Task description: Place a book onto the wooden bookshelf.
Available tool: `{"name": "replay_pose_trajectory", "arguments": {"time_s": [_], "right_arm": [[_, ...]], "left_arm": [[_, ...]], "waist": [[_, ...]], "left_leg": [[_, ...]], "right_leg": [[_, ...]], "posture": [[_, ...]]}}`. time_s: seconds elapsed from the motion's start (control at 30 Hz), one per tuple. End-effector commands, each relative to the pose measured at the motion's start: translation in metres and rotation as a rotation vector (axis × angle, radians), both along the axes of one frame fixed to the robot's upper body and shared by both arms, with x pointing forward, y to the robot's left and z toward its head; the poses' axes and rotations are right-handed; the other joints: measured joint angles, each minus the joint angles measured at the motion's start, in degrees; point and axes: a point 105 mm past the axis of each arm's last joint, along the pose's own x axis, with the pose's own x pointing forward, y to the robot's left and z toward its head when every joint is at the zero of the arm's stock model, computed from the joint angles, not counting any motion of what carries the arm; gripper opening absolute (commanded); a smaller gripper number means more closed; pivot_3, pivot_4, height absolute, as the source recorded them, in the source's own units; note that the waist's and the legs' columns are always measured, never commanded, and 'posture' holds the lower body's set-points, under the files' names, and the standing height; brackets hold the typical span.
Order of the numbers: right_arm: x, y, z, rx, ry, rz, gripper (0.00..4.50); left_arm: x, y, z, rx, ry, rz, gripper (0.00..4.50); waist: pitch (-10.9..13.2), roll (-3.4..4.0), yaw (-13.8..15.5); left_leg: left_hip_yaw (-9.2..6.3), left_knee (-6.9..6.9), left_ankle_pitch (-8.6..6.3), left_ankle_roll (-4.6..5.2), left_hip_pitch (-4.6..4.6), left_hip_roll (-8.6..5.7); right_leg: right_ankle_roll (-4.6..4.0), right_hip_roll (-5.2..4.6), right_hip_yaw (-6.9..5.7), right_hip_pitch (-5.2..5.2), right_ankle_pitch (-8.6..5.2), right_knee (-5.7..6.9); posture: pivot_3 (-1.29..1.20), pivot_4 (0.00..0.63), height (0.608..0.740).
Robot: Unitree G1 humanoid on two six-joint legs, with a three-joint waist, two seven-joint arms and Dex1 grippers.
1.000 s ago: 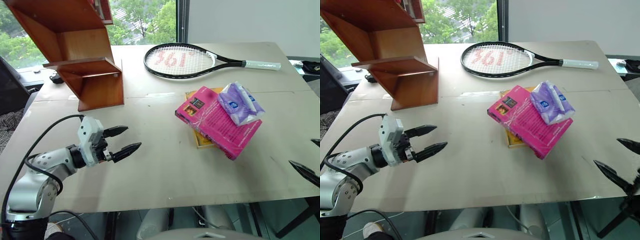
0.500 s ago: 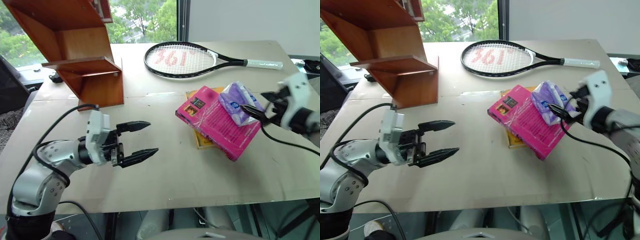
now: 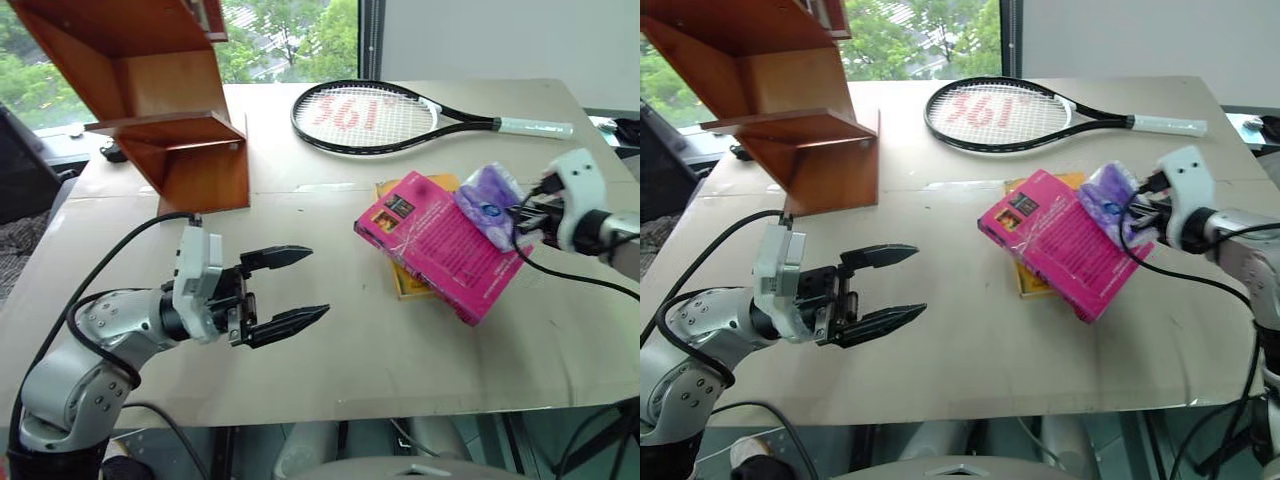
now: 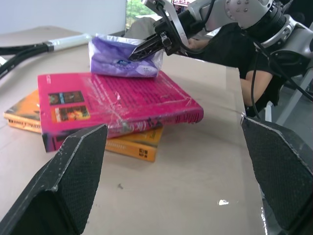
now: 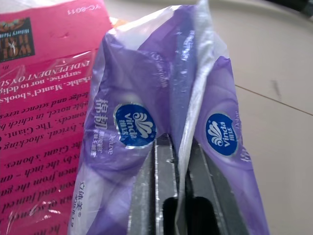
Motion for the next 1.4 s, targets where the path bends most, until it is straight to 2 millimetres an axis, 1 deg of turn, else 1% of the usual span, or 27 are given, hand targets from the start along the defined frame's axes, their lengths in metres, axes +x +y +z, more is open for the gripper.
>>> {"name": "replay_pose_trajectory", "arguments": {"time_s": [0.03,0.13,0.2,0.3,0.37,0.43,0.53,0.57,0.6,0.63,0.67,0.73,0.77,0.8,0.83,0.87,0.9,0.93,0.97,1.0,1.03,1.1,1.17,1.23,1.3,1.4], "right_arm": [[-0.024,-0.037,0.023,-0.037,-0.077,-0.134,0.03],[-0.05,-0.071,0.016,-0.055,-0.08,-0.289,0.03],[-0.056,-0.084,0.005,-0.104,-0.067,-0.375,0.03],[-0.053,-0.083,-0.022,-0.094,-0.028,-0.416,0.03],[-0.047,-0.071,-0.039,-0.085,0.0,-0.353,0.03],[-0.044,-0.066,-0.047,-0.054,0.006,-0.328,0.03],[-0.046,-0.08,-0.053,-0.096,0.021,-0.347,0.76],[-0.049,-0.084,-0.051,-0.105,0.017,-0.344,1.17],[-0.052,-0.085,-0.045,-0.109,0.004,-0.338,1.59],[-0.059,-0.087,-0.032,-0.13,-0.024,-0.32,2.09],[-0.067,-0.082,-0.018,-0.135,-0.056,-0.269,2.48],[-0.084,-0.063,0.008,-0.078,-0.107,-0.146,3.64],[-0.093,-0.054,0.016,-0.053,-0.109,-0.082,3.64],[-0.102,-0.044,0.02,-0.026,-0.087,-0.018,3.64],[-0.111,-0.033,0.018,0.0,-0.045,0.04,3.49],[-0.118,-0.023,0.014,0.013,-0.003,0.093,3.07],[-0.121,-0.016,0.012,0.021,0.025,0.124,2.77],[-0.124,-0.01,0.007,0.024,0.046,0.151,2.37],[-0.122,-0.005,0.001,0.028,0.056,0.152,1.7],[-0.118,0.0,-0.007,0.027,0.07,0.146,1.43],[-0.114,0.004,-0.017,0.005,0.087,0.141,1.05],[-0.1,0.0,-0.037,-0.049,0.112,0.06,0.16],[-0.089,-0.001,-0.053,-0.114,0.138,0.024,0.07],[-0.079,0.003,-0.06,-0.115,0.138,0.017,0.07],[-0.069,0.005,-0.061,-0.125,0.123,0.025,0.07],[-0.055,0.009,-0.055,-0.104,0.087,0.048,0.07]], "left_arm": [[-0.004,-0.012,0.014,-0.031,-0.039,-0.054,4.5],[0.001,-0.023,0.016,-0.044,-0.04,-0.099,4.5],[0.005,-0.03,0.015,-0.041,-0.046,-0.115,4.5],[0.005,-0.038,0.014,-0.044,-0.042,-0.145,4.5],[0.005,-0.041,0.012,-0.028,-0.043,-0.161,4.5],[0.006,-0.041,0.011,-0.029,-0.036,-0.167,4.5],[0.01,-0.041,0.012,-0.022,-0.039,-0.17,4.5],[0.011,-0.04,0.012,-0.02,-0.04,-0.17,4.5],[0.012,-0.04,0.011,-0.019,-0.04,-0.17,4.5],[0.012,-0.039,0.011,-0.019,-0.039,-0.171,4.5],[0.013,-0.038,0.01,-0.018,-0.036,-0.171,4.5],[0.013,-0.036,0.009,-0.017,-0.03,-0.17,4.5],[0.014,-0.035,0.008,-0.016,-0.027,-0.17,4.5],[0.014,-0.034,0.007,-0.016,-0.024,-0.17,4.5],[0.014,-0.031,0.006,-0.01,-0.021,-0.172,4.5],[0.014,-0.029,0.005,-0.006,-0.02,-0.173,4.5],[0.015,-0.027,0.005,-0.004,-0.019,-0.174,4.5],[0.015,-0.025,0.005,-0.002,-0.018,-0.173,4.5],[0.015,-0.024,0.005,0.005,-0.017,-0.176,4.5],[0.014,-0.022,0.005,0.01,-0.018,-0.178,4.5],[0.013,-0.021,0.004,0.014,-0.018,-0.179,4.5],[0.012,-0.019,0.004,0.024,-0.022,-0.174,4.5],[0.011,-0.017,0.004,0.031,-0.027,-0.164,4.5],[0.009,-0.015,0.004,0.037,-0.031,-0.152,4.5],[0.008,-0.013,0.004,0.044,-0.031,-0.139,4.5],[0.006,-0.009,0.002,0.052,-0.028,-0.116,4.5]], "waist": [[0.0,0.01,0.14],[-0.04,0.05,0.94],[-0.07,0.09,0.58],[-0.13,0.03,-0.73],[-0.12,0.05,-1.35],[-0.12,0.05,-1.61],[-0.12,0.06,-1.55],[-0.12,0.06,-1.29],[-0.12,0.06,-1.0],[-0.11,0.07,-0.64],[-0.1,0.09,-0.45],[-0.08,0.12,-0.5],[-0.08,0.12,-0.52],[-0.08,0.11,-0.62],[-0.1,0.07,-0.67],[-0.12,0.0,-0.68],[-0.13,-0.07,-0.66],[-0.12,-0.06,-0.64],[-0.12,-0.05,-0.61],[-0.14,-0.09,-0.64],[-0.16,-0.13,-0.66],[-0.16,-0.16,-0.69],[-0.14,-0.13,-0.63],[-0.13,-0.12,-0.62],[-0.12,-0.1,-0.62],[-0.11,-0.09,-0.66]], "left_leg": [[0.02,0.01,0.0,0.0,-0.01,-0.01],[0.02,0.03,0.0,0.0,-0.06,-0.01],[0.05,0.07,0.0,0.0,-0.07,-0.01],[0.22,0.11,0.0,0.0,0.06,-0.01],[0.4,0.11,0.0,0.0,0.28,0.01],[0.64,0.08,0.0,0.0,0.51,0.01],[0.65,0.19,0.01,0.0,0.58,0.02],[0.63,0.23,0.01,0.0,0.57,0.02],[0.62,0.26,0.01,0.0,0.56,0.02],[0.62,0.27,0.01,0.0,0.56,0.01],[0.59,0.27,0.0,0.01,0.51,0.01],[0.53,0.25,0.0,0.01,0.46,0.02],[0.52,0.25,0.0,0.01,0.46,0.02],[0.51,0.22,0.0,0.01,0.48,0.02],[0.49,0.22,-0.01,0.02,0.48,0.04],[0.49,0.21,-0.01,0.02,0.54,0.06],[0.46,0.21,-0.01,0.02,0.57,0.09],[0.44,0.21,-0.01,0.02,0.58,0.1],[0.46,0.29,-0.02,0.03,0.58,0.09],[0.47,0.31,-0.02,0.03,0.58,0.09],[0.48,0.35,-0.02,0.04,0.59,0.08],[0.48,0.39,-0.02,0.03,0.58,0.08],[0.49,0.41,-0.02,0.03,0.56,0.08],[0.49,0.4,-0.02,0.02,0.55,0.07],[0.47,0.4,-0.02,0.01,0.53,0.07],[0.45,0.38,-0.02,0.01,0.51,0.07]], "right_leg": [[0.0,0.0,0.03,0.0,0.0,0.0],[0.01,0.0,-0.01,-0.01,0.0,-0.02],[0.01,0.0,0.01,-0.01,0.01,0.0],[0.02,0.02,0.21,0.0,0.02,0.19],[0.02,0.05,0.41,0.05,0.02,0.43],[0.02,0.06,0.66,0.1,0.01,0.65],[0.02,0.08,0.67,0.17,0.01,0.75],[0.02,0.09,0.65,0.18,0.01,0.75],[0.02,0.08,0.63,0.19,0.01,0.74],[0.02,0.08,0.62,0.18,0.01,0.73],[0.02,0.08,0.6,0.17,0.01,0.7],[0.03,0.08,0.54,0.16,0.0,0.61],[0.03,0.08,0.55,0.16,0.0,0.61],[0.03,0.08,0.54,0.19,0.0,0.6],[0.03,0.1,0.52,0.19,0.0,0.59],[0.03,0.11,0.52,0.26,0.0,0.6],[0.03,0.12,0.48,0.31,0.0,0.58],[0.03,0.12,0.45,0.34,0.0,0.58],[0.03,0.11,0.46,0.37,0.01,0.59],[0.03,0.1,0.47,0.37,0.01,0.59],[0.03,0.1,0.47,0.4,0.01,0.59],[0.03,0.1,0.48,0.4,0.01,0.59],[0.03,0.09,0.47,0.38,0.01,0.59],[0.03,0.08,0.47,0.35,0.0,0.59],[0.03,0.08,0.45,0.32,0.0,0.59],[0.03,0.09,0.43,0.3,0.0,0.56]], "posture": [[0.0,0.15,0.74],[0.0,0.15,0.74],[0.0,0.15,0.74],[0.0,0.15,0.74],[0.0,0.15,0.74],[0.0,0.15,0.74],[0.0,0.15,0.74],[0.0,0.15,0.74],[0.0,0.15,0.74],[0.0,0.15,0.74],[0.0,0.15,0.74],[0.0,0.15,0.74],[0.0,0.15,0.74],[0.0,0.15,0.74],[0.0,0.15,0.74],[0.0,0.15,0.74],[0.0,0.15,0.74],[0.0,0.15,0.74],[0.0,0.15,0.74],[0.0,0.15,0.74],[0.0,0.15,0.74],[0.0,0.15,0.74],[0.0,0.15,0.74],[0.0,0.15,0.74],[0.0,0.15,0.74],[0.0,0.15,0.74]]}}
